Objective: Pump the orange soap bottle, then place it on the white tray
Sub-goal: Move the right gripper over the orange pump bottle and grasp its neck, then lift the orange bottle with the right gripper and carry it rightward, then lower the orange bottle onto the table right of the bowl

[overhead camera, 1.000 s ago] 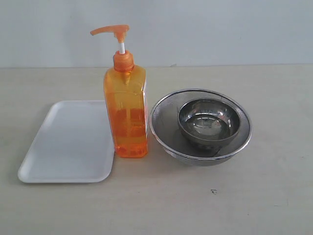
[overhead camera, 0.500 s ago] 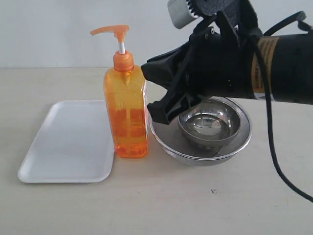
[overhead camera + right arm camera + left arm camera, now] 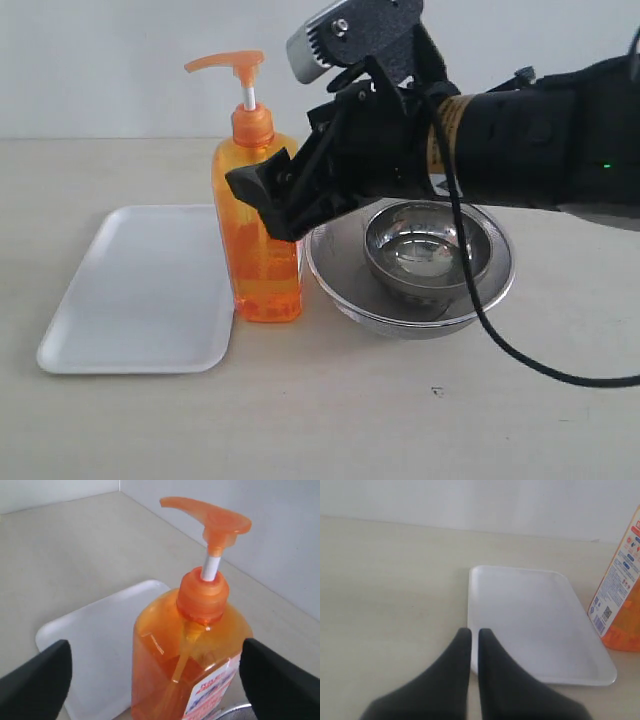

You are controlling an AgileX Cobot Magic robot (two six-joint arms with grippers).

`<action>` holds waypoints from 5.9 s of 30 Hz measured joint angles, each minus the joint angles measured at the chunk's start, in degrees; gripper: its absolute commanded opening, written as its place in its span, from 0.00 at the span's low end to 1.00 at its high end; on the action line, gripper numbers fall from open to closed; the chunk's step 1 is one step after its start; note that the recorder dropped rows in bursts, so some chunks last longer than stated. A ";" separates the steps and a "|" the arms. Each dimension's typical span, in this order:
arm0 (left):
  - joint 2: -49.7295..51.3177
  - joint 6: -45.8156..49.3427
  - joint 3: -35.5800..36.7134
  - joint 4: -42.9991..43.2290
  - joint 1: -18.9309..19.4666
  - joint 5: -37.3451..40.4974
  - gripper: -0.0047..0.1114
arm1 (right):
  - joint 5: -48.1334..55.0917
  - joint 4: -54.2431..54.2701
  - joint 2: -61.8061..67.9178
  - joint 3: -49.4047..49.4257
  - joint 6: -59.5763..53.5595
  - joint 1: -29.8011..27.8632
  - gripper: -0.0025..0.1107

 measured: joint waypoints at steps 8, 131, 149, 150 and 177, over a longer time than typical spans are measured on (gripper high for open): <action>0.00 0.00 0.00 0.00 0.00 0.00 0.08 | -7.52 19.69 9.53 -4.78 -23.15 0.00 0.73; 0.00 0.00 0.00 0.00 0.00 0.00 0.08 | 11.97 31.52 -16.07 -0.62 -34.34 -28.30 0.02; 0.00 0.00 0.00 0.00 0.00 0.00 0.08 | -4.36 23.73 -9.90 10.19 -21.19 -39.93 0.02; 0.00 0.00 0.00 0.00 0.00 0.00 0.08 | -5.29 23.44 -9.41 10.44 -20.98 -39.93 0.02; 0.00 0.00 0.00 0.00 0.00 0.00 0.08 | -13.28 22.23 -2.23 11.70 -24.72 -39.93 0.32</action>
